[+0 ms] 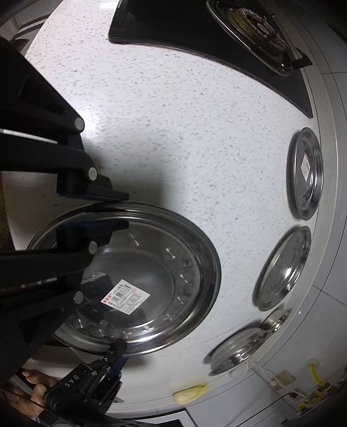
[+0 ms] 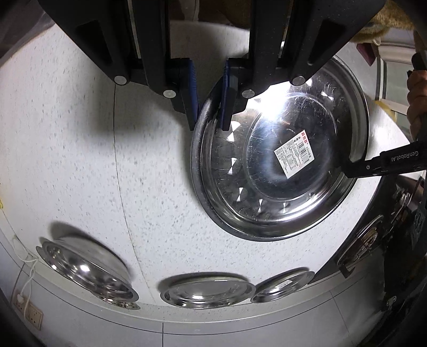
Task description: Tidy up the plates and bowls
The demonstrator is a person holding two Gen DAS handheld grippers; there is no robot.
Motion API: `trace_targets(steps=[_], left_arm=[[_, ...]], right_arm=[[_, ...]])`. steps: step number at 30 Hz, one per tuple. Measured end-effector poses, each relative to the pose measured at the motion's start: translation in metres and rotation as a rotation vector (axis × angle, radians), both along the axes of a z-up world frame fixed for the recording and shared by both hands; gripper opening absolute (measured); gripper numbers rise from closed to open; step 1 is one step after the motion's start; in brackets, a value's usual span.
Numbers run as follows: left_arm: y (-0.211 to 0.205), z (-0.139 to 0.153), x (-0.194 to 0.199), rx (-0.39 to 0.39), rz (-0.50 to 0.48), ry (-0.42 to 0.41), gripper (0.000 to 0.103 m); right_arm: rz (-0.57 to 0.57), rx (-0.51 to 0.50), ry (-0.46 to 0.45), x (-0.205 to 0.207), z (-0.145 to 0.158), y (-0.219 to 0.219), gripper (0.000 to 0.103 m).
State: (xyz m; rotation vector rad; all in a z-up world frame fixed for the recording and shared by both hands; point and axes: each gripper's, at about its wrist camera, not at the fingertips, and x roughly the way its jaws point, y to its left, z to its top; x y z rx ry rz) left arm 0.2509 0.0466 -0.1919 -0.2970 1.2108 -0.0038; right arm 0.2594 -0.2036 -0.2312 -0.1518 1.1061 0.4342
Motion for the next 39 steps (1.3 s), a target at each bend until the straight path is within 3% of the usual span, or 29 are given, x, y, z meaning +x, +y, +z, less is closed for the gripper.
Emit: trace_targets(steps=[5, 8, 12, 13, 15, 16, 18, 21, 29, 36, 39], left_arm=[[0.002, 0.008, 0.004, 0.017, 0.028, -0.048, 0.012], [0.012, 0.019, 0.004, 0.036, 0.063, -0.101, 0.013], [0.025, 0.051, 0.011, 0.094, 0.094, -0.188, 0.014], [0.028, 0.059, 0.018, 0.085, 0.093, -0.198, 0.015], [0.034, 0.070, 0.033, 0.053, 0.096, -0.198, 0.043], [0.036, 0.074, 0.040, 0.031, 0.105, -0.196, 0.047], [0.039, 0.082, 0.063, -0.039, 0.101, -0.185, 0.051], [0.035, 0.086, 0.104, -0.078, 0.089, -0.161, 0.052], [0.025, 0.040, 0.212, -0.256, 0.193, -0.023, 0.052], [0.010, 0.001, 0.253, -0.257, 0.254, 0.032, 0.051], [0.005, -0.007, 0.260, -0.260, 0.253, 0.040, 0.050]], right_arm=[[-0.001, 0.023, 0.012, 0.008, 0.001, -0.004, 0.016], [-0.010, 0.038, -0.005, 0.009, 0.007, -0.009, 0.042], [-0.012, 0.030, -0.075, 0.016, 0.030, -0.015, 0.047], [-0.013, 0.029, -0.094, 0.020, 0.037, -0.016, 0.048], [-0.005, 0.042, -0.133, 0.033, 0.054, -0.017, 0.056], [0.000, 0.045, -0.154, 0.039, 0.062, -0.016, 0.059], [0.002, 0.053, -0.202, 0.055, 0.080, -0.013, 0.068], [0.027, 0.082, -0.249, 0.093, 0.102, 0.000, 0.082], [0.078, 0.100, -0.158, 0.222, 0.096, 0.046, 0.084], [0.046, 0.019, -0.072, 0.305, 0.056, 0.066, 0.083], [0.040, -0.017, -0.054, 0.318, 0.041, 0.071, 0.073]])
